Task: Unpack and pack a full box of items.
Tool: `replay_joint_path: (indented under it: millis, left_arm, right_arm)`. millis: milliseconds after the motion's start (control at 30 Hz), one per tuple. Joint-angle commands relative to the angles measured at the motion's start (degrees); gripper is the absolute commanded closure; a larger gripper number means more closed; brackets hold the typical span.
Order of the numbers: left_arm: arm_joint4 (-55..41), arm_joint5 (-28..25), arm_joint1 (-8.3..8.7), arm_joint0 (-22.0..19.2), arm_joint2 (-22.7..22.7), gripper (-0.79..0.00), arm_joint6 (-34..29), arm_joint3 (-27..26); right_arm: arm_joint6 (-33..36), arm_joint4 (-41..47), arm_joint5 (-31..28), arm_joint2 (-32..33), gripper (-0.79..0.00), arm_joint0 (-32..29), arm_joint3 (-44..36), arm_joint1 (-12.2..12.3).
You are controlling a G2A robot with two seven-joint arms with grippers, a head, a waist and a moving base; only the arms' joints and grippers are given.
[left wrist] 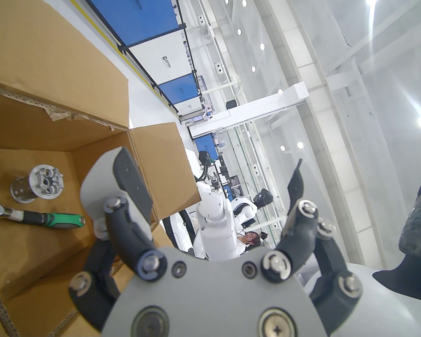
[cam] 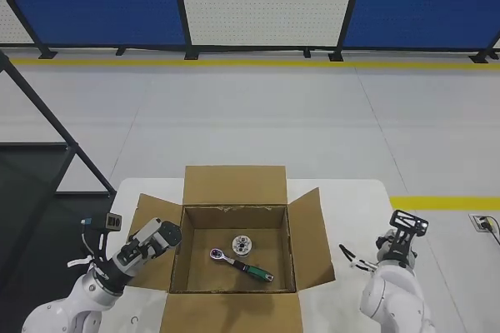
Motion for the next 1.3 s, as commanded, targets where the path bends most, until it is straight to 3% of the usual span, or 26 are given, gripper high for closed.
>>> replay_joint_path:
  millis: [0, 500, 1267]
  left_arm:
    - [0.00, 0.00, 0.00, 0.00, 0.00, -0.785, 0.00, 0.00]
    - [0.00, 0.00, 0.00, 0.00, 0.00, -0.785, 0.00, 0.00]
    - [0.00, 0.00, 0.00, 0.00, 0.00, -0.785, 0.00, 0.00]
  right_arm:
    - [-0.06, 0.63, 0.21, 0.54, 0.000, 0.85, 1.45, -0.07]
    - [0.97, 1.10, -2.19, 1.27, 0.000, 5.93, 10.03, -0.40]
    - [7.58, -2.50, -3.53, 2.88, 0.000, 8.25, 10.98, -0.65]
